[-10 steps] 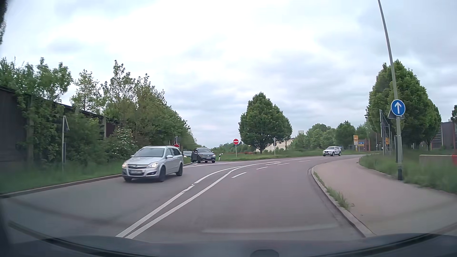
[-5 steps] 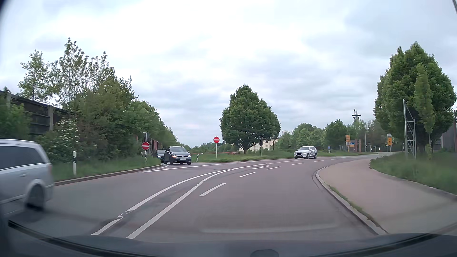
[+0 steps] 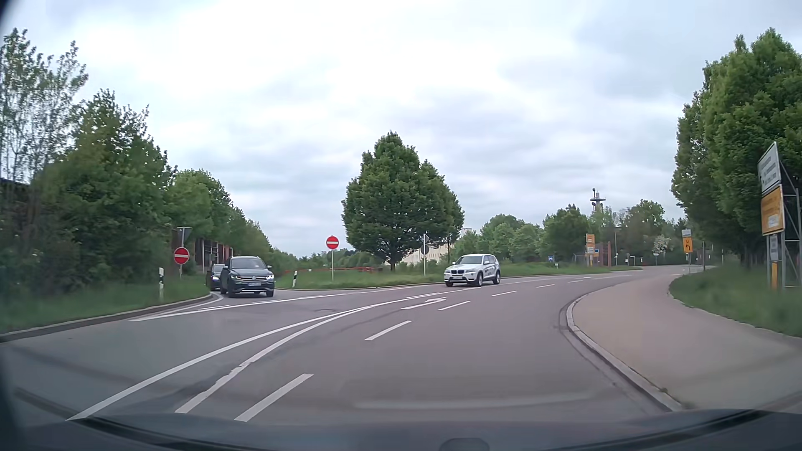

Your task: Follow the waypoints while adhering to traffic rules and regulations

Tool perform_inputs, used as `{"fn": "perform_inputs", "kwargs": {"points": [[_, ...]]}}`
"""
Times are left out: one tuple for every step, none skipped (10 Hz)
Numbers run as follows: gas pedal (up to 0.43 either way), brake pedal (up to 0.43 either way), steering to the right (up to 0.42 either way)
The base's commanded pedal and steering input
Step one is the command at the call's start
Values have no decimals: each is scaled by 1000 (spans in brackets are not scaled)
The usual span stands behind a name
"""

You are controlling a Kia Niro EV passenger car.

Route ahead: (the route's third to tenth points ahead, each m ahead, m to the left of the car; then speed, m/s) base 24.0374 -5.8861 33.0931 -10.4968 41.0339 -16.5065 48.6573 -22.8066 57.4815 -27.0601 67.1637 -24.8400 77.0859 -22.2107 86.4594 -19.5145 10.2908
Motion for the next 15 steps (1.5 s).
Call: {"fn": "perform_inputs", "kwargs": {"points": [[59,0,63],[59,0,63],[59,0,63],[59,0,63],[59,0,63],[59,0,62],[59,0,63],[67,0,63],[79,0,62],[87,0,62],[98,0,63],[98,0,63],[98,0,63],[87,0,63],[87,0,65]]}}
